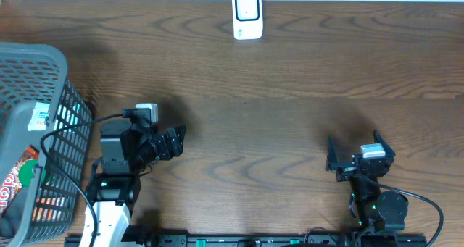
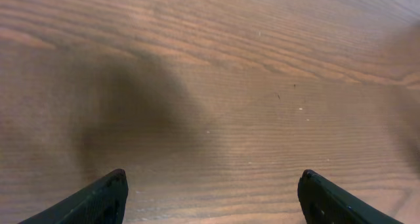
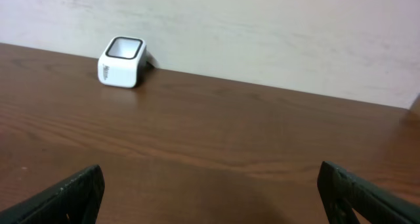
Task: Scan the item barcode
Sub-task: 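Raise the left gripper and move it over the grey basket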
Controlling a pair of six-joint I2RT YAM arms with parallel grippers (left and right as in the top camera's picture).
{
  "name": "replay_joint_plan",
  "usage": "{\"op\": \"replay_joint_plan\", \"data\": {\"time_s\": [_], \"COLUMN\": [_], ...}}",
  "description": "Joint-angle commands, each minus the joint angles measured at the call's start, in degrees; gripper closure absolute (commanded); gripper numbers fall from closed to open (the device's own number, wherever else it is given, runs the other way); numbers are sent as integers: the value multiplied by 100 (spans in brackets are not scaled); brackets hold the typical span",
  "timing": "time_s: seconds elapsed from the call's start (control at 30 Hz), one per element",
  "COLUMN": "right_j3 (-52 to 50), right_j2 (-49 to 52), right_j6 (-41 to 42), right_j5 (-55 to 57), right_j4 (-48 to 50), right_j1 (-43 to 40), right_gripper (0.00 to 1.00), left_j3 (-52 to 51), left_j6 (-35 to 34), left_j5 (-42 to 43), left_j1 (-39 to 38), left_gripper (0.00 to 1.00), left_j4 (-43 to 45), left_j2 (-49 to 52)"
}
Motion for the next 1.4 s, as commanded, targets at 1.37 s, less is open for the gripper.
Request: {"op": "replay_joint_plan", "data": {"time_s": [1.37], "right_j3": [-7], "right_j2": [107], "right_j6": [63], "right_j5": [-2], "right_j4": [-22], "right_j1": [87], "right_gripper": [1], "left_j3": [6561], "left_j6": [-229], "left_j5": [-1333], "left_j1": [-9], "left_gripper": [16], "left_j4": [-5274], "left_j2": [1283]}}
